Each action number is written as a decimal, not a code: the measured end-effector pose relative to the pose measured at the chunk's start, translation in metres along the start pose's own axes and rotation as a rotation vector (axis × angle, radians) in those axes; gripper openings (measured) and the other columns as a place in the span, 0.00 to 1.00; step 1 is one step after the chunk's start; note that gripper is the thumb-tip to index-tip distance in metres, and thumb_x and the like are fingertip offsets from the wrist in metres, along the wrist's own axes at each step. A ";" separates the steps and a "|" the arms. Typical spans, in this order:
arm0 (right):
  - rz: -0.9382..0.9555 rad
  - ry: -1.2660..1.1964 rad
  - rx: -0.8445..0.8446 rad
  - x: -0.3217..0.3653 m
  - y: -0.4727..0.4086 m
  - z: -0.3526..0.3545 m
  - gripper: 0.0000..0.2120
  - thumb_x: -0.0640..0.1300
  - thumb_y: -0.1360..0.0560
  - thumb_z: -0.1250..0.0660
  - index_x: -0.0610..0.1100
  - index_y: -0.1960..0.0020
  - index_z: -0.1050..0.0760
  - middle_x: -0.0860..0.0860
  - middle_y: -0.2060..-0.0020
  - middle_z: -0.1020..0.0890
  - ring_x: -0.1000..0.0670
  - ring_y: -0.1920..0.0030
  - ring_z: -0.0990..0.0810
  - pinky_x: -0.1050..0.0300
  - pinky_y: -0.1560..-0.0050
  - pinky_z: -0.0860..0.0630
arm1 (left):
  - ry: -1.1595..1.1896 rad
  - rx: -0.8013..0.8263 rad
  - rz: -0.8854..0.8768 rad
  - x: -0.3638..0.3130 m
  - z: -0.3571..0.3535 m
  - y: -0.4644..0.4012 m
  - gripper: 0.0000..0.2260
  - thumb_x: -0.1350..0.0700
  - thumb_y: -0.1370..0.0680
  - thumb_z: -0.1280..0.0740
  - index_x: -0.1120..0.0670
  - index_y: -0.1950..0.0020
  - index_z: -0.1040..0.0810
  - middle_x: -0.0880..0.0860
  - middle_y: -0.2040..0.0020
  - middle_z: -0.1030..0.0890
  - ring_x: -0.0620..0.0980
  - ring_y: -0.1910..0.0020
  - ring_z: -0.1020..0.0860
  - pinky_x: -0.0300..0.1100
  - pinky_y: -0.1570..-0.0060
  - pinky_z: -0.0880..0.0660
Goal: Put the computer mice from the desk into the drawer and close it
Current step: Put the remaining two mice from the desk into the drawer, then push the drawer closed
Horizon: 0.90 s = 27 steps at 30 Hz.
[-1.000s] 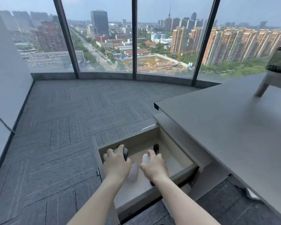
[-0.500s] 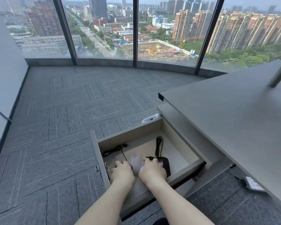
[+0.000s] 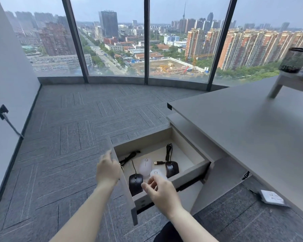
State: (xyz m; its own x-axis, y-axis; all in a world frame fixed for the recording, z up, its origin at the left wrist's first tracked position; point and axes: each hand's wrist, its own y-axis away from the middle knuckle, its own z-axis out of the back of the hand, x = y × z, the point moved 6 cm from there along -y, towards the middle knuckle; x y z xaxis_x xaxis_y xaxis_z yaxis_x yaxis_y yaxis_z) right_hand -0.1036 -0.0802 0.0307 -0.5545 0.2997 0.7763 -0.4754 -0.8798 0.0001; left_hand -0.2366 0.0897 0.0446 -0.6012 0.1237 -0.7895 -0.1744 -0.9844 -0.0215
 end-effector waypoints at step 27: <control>-0.221 0.068 -0.199 -0.075 0.009 0.022 0.15 0.61 0.32 0.35 0.53 0.51 0.30 0.54 0.56 0.22 0.53 0.58 0.22 0.54 0.58 0.22 | 0.609 0.485 0.308 -0.014 -0.136 0.034 0.23 0.64 0.23 0.45 0.51 0.28 0.30 0.49 0.34 0.22 0.51 0.38 0.25 0.52 0.34 0.28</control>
State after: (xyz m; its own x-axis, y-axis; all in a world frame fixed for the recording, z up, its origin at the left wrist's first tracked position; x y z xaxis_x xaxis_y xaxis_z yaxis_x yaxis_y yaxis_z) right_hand -0.0512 -0.1183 -0.0140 -0.4642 0.5056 0.7272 -0.7103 -0.7031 0.0354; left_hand -0.1284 0.0382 -0.0287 -0.1745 -0.3685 -0.9131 -0.4713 -0.7830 0.4060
